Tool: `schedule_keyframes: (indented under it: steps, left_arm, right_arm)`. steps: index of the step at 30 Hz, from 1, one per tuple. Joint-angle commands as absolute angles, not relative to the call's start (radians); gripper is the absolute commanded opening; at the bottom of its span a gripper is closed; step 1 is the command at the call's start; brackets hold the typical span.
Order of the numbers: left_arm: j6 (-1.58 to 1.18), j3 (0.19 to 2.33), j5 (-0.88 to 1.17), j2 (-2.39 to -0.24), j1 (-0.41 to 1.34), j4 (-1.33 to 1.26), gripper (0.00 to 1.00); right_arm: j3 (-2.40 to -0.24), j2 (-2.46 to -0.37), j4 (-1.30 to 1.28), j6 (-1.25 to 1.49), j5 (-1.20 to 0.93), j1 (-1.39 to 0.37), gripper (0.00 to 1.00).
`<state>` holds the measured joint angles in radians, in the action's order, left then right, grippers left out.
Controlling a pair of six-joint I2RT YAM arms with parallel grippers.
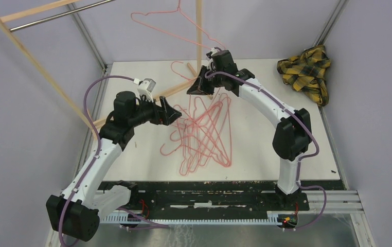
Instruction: Organize the hangers
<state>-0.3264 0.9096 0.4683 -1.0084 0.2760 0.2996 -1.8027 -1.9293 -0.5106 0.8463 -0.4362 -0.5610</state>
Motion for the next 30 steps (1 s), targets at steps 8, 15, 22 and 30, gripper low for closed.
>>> schedule_keyframes:
  steps: [8,15,22,30]
  left_arm:
    - [-0.437,0.801,0.580,-0.995,0.276,0.091,0.96]
    - [-0.420,0.752,0.569,-1.024,0.276,0.087,0.96]
    - [-0.418,0.770,0.553,-1.079,0.277,0.064,0.94]
    - [-0.429,0.782,0.561,-1.121,0.276,0.061,0.50]
  right_arm:
    - [-1.976,-2.050,-0.319,1.083,-0.552,-0.597,0.01]
    - [-2.026,-2.047,-0.283,1.140,-0.603,-0.620,0.01]
    - [-2.017,-2.041,-0.278,1.163,-0.651,-0.650,0.01]
    - [-1.970,-2.027,-0.242,1.185,-0.680,-0.658,0.01]
